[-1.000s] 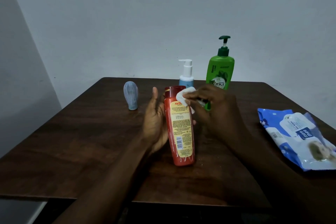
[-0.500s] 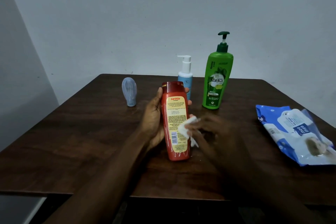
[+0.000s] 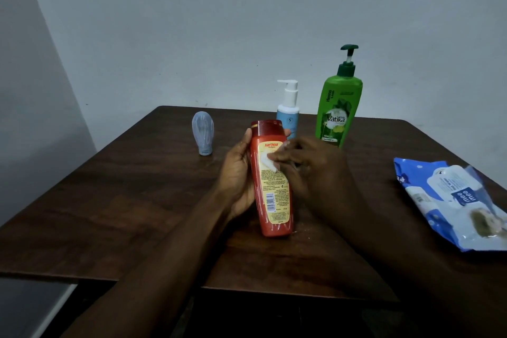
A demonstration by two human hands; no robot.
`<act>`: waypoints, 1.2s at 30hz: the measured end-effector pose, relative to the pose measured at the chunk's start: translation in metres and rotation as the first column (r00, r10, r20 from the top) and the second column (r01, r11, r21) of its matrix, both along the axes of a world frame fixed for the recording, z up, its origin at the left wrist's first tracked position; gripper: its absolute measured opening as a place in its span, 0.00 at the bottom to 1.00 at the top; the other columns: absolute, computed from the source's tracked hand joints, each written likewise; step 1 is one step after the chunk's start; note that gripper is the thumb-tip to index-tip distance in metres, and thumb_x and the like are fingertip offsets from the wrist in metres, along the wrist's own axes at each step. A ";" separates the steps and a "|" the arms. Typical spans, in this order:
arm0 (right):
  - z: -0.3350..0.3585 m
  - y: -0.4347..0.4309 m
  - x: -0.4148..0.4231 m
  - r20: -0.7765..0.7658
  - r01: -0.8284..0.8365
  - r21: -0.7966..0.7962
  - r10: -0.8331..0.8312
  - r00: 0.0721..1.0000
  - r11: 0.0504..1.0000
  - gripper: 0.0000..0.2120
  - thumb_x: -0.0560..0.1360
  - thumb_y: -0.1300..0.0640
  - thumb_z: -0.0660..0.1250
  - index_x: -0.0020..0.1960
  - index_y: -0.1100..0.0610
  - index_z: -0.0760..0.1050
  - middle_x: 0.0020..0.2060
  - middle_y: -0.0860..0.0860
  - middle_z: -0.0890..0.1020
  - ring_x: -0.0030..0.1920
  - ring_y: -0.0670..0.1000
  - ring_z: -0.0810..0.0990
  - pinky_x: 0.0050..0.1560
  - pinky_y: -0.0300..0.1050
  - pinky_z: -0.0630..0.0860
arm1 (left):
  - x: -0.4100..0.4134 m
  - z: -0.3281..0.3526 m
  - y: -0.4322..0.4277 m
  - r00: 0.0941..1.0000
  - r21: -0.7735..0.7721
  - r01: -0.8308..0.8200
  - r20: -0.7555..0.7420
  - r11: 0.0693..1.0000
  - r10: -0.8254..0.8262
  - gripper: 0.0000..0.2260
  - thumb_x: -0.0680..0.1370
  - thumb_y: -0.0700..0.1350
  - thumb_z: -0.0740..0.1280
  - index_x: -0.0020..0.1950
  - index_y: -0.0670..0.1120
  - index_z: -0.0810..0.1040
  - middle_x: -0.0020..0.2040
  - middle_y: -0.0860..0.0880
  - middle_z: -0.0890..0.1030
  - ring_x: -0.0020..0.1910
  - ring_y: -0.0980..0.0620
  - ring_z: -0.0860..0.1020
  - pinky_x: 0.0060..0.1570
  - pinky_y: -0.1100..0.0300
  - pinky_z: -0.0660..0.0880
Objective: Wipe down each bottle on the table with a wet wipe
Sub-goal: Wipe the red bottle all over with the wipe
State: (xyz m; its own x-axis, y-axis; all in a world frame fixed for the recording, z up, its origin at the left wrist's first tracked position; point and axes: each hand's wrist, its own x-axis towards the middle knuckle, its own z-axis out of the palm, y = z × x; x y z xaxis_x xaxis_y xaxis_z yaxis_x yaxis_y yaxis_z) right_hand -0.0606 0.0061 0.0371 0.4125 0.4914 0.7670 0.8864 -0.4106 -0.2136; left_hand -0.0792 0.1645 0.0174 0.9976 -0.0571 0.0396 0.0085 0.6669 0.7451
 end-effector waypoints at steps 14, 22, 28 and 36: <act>-0.062 -0.034 -0.048 -0.009 -0.100 -0.115 0.099 0.995 0.988 0.10 0.74 0.54 0.70 0.53 0.54 0.85 0.51 0.51 0.83 0.50 0.47 0.82 0.51 0.40 0.80 | 0.005 -0.005 0.002 0.996 -0.067 0.058 0.074 0.996 -0.053 0.28 0.84 0.59 0.51 0.56 0.43 0.86 0.56 0.43 0.83 0.55 0.47 0.80 0.55 0.47 0.79; -0.005 -0.003 -0.006 -0.051 0.004 -0.049 -0.007 0.999 0.999 0.09 0.74 0.61 0.72 0.53 0.57 0.85 0.49 0.54 0.84 0.49 0.44 0.78 0.53 0.32 0.72 | 0.001 -0.002 0.002 0.999 -0.059 0.040 0.010 0.997 -0.039 0.26 0.83 0.59 0.52 0.67 0.42 0.76 0.60 0.40 0.81 0.59 0.44 0.79 0.63 0.44 0.74; 0.032 0.021 0.021 0.005 -0.005 0.049 0.004 1.000 0.999 0.08 0.74 0.63 0.73 0.52 0.58 0.86 0.47 0.53 0.84 0.47 0.48 0.82 0.50 0.37 0.76 | -0.002 0.000 0.002 1.000 -0.032 0.006 0.026 0.999 -0.005 0.22 0.84 0.56 0.54 0.68 0.44 0.75 0.53 0.42 0.85 0.52 0.45 0.84 0.50 0.47 0.82; 0.025 0.023 0.012 0.082 -0.040 -0.054 0.045 0.996 0.998 0.09 0.73 0.65 0.72 0.52 0.60 0.85 0.47 0.55 0.83 0.48 0.54 0.82 0.50 0.50 0.79 | -0.004 -0.001 0.002 0.995 -0.101 0.055 0.094 0.993 -0.046 0.30 0.82 0.63 0.51 0.75 0.44 0.69 0.65 0.39 0.78 0.63 0.43 0.78 0.65 0.45 0.74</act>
